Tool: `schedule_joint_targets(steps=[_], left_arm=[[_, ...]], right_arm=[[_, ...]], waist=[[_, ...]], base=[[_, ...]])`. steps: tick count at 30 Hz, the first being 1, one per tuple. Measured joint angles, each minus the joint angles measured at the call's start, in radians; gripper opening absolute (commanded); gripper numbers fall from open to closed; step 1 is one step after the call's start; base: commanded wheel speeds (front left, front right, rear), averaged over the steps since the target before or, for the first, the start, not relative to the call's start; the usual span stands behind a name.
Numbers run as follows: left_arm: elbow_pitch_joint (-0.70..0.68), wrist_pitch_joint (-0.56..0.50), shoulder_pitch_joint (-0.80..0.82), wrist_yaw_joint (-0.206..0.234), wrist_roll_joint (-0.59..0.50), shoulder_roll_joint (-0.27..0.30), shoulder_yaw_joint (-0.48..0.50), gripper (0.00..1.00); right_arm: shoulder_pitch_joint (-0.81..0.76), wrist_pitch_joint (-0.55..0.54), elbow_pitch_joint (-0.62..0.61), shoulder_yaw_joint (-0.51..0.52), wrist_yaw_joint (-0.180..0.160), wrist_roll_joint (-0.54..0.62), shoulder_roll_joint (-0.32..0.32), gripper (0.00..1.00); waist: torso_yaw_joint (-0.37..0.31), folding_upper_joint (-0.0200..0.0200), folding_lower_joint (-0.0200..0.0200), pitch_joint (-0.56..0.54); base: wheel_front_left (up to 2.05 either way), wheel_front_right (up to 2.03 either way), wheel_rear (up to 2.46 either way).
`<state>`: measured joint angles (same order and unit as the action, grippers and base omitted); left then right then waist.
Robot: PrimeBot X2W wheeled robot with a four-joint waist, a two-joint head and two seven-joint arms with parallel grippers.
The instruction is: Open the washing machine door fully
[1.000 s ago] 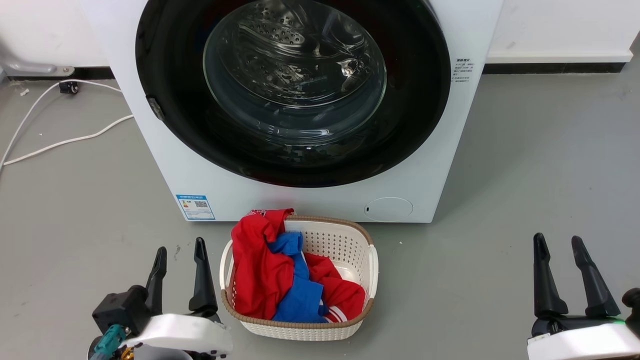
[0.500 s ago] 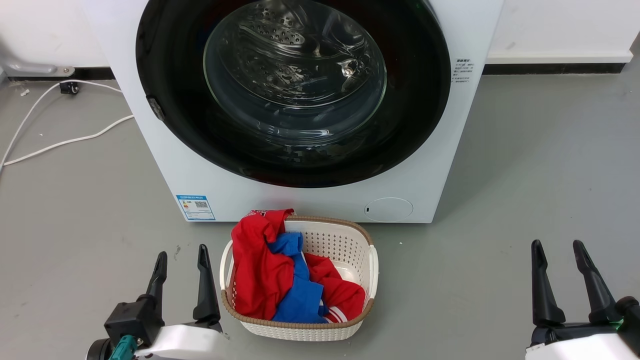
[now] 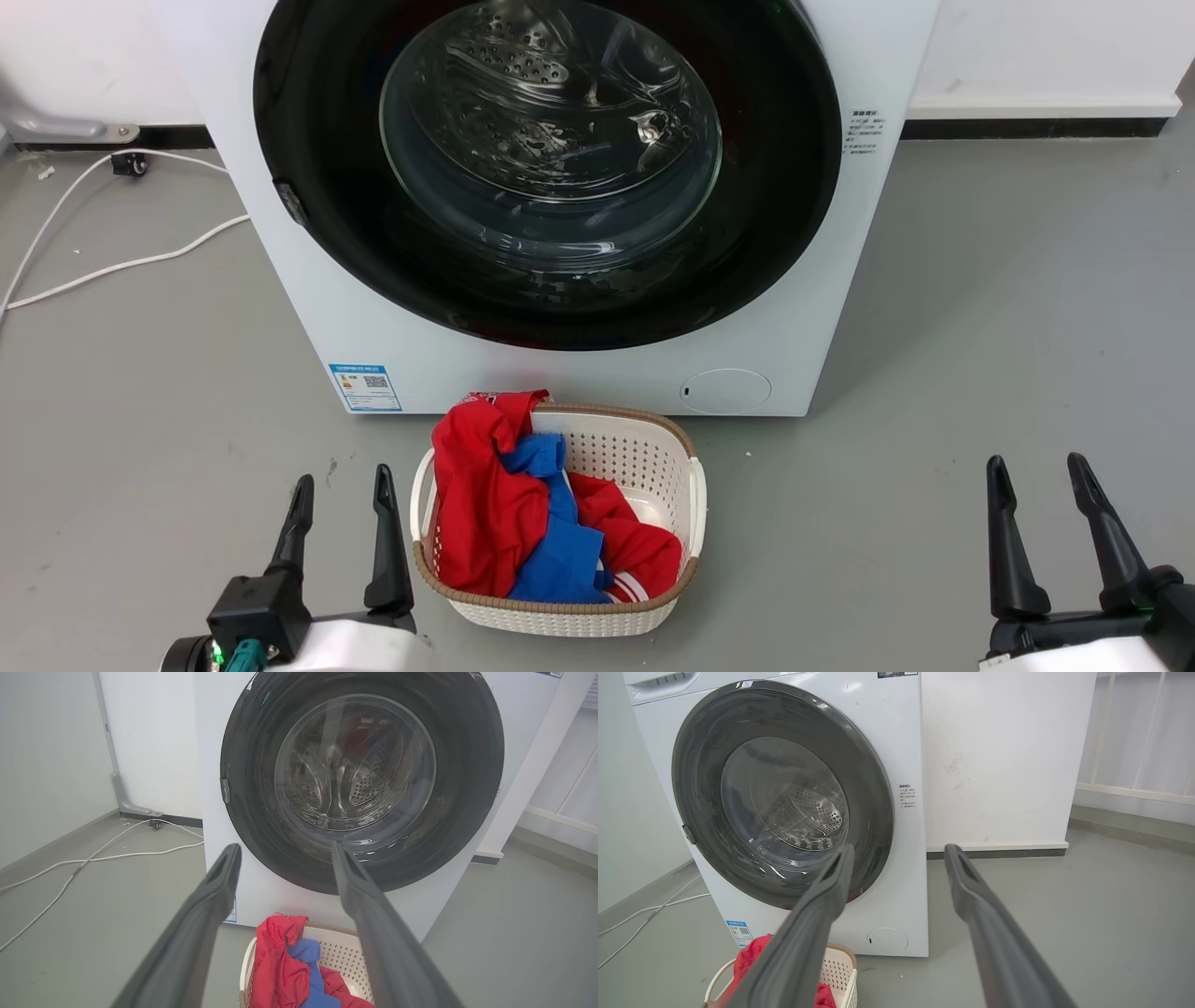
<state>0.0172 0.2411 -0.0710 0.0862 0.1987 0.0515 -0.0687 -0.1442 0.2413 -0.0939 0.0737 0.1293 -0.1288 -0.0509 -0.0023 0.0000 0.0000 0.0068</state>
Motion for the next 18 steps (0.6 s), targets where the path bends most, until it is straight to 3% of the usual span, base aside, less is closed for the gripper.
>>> schedule_joint_targets(steps=[18], left_arm=[[0.029,0.021,-0.014,0.011,-0.036,-0.001,-0.013,1.00]], right_arm=[[-0.020,0.021,0.003,-0.002,0.001,0.026,0.000,1.00]], waist=[[0.002,0.0000,0.0000,0.000]], base=[[0.00,0.00,0.00]])
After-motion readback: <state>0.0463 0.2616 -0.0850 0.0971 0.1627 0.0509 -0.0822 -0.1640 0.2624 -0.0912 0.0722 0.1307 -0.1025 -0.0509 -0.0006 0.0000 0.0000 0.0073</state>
